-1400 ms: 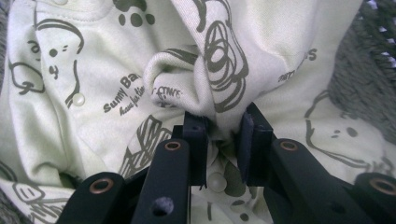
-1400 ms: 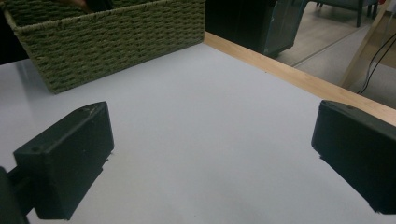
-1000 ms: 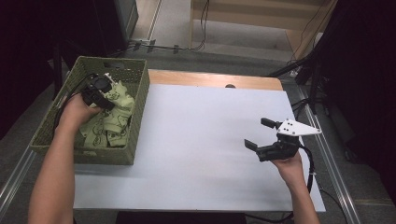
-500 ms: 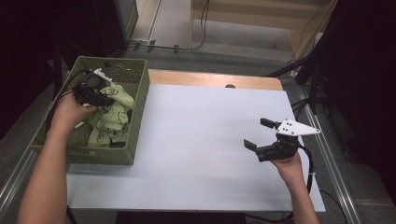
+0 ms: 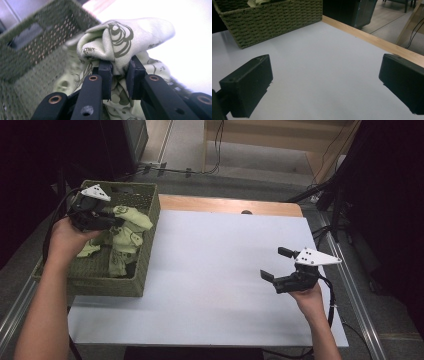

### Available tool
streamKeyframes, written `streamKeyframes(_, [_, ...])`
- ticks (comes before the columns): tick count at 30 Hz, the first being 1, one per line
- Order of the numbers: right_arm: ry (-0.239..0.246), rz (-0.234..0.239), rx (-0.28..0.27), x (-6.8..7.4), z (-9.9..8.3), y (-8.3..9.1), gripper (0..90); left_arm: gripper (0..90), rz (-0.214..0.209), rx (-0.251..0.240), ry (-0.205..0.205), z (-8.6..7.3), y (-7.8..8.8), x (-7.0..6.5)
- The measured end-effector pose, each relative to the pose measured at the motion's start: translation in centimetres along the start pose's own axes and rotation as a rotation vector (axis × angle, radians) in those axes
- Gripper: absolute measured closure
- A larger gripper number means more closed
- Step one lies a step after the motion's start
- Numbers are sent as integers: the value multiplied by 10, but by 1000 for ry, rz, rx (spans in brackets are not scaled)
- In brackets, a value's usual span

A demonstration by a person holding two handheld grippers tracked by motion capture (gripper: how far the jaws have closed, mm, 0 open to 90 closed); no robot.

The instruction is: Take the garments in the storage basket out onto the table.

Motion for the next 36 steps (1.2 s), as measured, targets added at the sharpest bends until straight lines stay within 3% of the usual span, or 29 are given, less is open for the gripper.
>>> streamKeyframes(6, [0, -1, 0, 0, 0, 1, 0, 778, -8, -26, -47, 15, 4, -14])
streamKeyframes(12, [1, -1, -5, -1, 0, 1, 0, 777, -42, -68, -96, 39, 5, -35])
streamKeyframes(24, [-4, 0, -9, -2, 1, 2, 0, 778, -91, -126, -159, 77, 3, -65])
streamKeyframes(26, [-5, 2, -9, -2, 1, 2, 0, 778, -114, -142, -169, 84, 2, -73])
streamKeyframes(36, [-7, 2, -12, -2, 1, 3, 0, 778, -183, -162, -235, 118, -17, -109])
Point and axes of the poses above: each handheld gripper's, and its own axes: y roughly backward along the jaws, z roughly out of its top, x roughly to its left, the point moved 10 cm from there along -y, roughly forward along the jaws, and after that the axes turned 1 degree about y, right-handed, at the moved point
